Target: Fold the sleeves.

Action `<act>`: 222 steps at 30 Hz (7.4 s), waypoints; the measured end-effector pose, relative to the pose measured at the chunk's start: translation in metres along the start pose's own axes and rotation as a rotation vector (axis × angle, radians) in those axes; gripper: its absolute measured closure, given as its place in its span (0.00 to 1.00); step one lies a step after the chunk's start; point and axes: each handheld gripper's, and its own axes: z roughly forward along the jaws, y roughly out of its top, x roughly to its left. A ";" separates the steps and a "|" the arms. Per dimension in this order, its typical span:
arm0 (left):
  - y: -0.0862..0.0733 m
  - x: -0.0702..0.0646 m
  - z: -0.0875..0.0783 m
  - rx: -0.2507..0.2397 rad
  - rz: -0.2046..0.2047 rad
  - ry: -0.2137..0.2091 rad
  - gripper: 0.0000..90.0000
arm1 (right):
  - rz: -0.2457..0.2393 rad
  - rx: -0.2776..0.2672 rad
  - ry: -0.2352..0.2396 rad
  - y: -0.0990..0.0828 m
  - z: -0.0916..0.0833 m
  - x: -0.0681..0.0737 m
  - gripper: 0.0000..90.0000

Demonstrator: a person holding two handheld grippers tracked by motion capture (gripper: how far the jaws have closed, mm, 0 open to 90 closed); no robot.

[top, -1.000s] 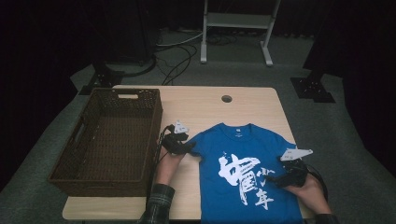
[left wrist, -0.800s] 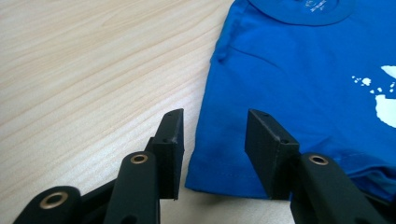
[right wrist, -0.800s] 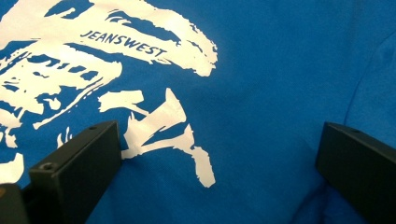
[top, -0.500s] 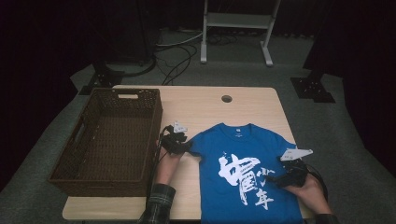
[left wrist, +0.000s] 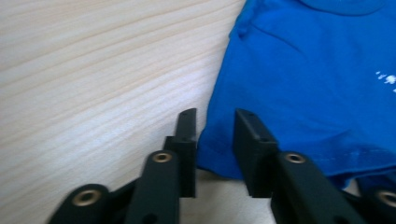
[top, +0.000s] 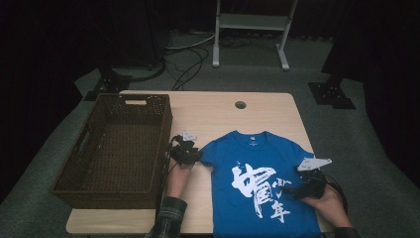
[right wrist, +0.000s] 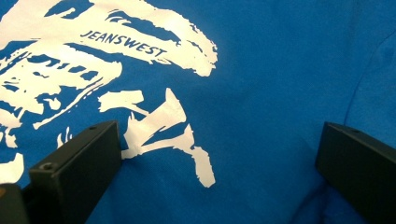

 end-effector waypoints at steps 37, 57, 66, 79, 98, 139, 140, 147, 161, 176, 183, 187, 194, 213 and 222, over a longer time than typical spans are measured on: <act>0.046 -0.040 0.001 -0.077 0.078 -0.110 0.96 | 0.001 0.000 0.000 0.000 0.000 0.000 0.00; 0.056 -0.054 0.044 -0.031 0.112 -0.161 0.96 | 0.001 0.001 0.000 0.000 0.000 0.000 0.00; 0.061 -0.060 0.054 -0.026 0.147 -0.175 0.87 | 0.000 0.000 0.000 0.000 0.000 0.000 0.00; 0.058 -0.053 0.034 -0.107 0.134 -0.178 0.28 | 0.000 0.000 0.000 0.000 0.000 0.000 0.00; 0.024 -0.053 0.014 -0.107 0.114 -0.153 0.00 | 0.000 0.000 0.000 0.000 0.000 0.000 0.00; -0.008 -0.090 0.005 -0.062 0.153 -0.208 0.00 | -0.001 0.000 0.000 0.000 0.000 0.000 0.00; -0.008 -0.092 0.005 -0.063 0.158 -0.213 0.00 | 0.000 0.000 0.000 0.000 0.000 0.000 0.00; -0.006 -0.104 0.005 -0.067 0.177 -0.240 0.00 | 0.000 0.000 0.000 0.000 0.000 0.000 0.00; -0.010 -0.115 0.015 -0.008 0.209 -0.250 0.00 | 0.000 0.000 0.000 0.000 0.000 0.000 0.00; -0.017 -0.123 0.019 0.026 0.364 -0.183 0.00 | 0.003 0.001 -0.003 0.000 0.000 0.001 0.00; -0.021 -0.112 0.014 0.027 0.355 -0.174 0.00 | 0.003 -0.005 -0.005 0.006 0.006 0.007 0.00; -0.025 -0.103 0.008 0.026 0.347 -0.166 0.00 | 0.010 -0.033 -0.010 0.010 0.014 0.015 0.00; -0.032 -0.091 -0.002 0.024 0.335 -0.156 0.00 | 0.004 -0.035 0.000 0.019 0.022 0.024 0.00; -0.037 -0.084 -0.009 0.026 0.329 -0.150 0.00 | -0.003 -0.050 -0.002 0.025 0.026 0.032 0.00; -0.037 -0.084 -0.009 0.025 0.329 -0.150 0.00 | 0.017 -0.092 0.000 0.025 0.019 0.024 0.00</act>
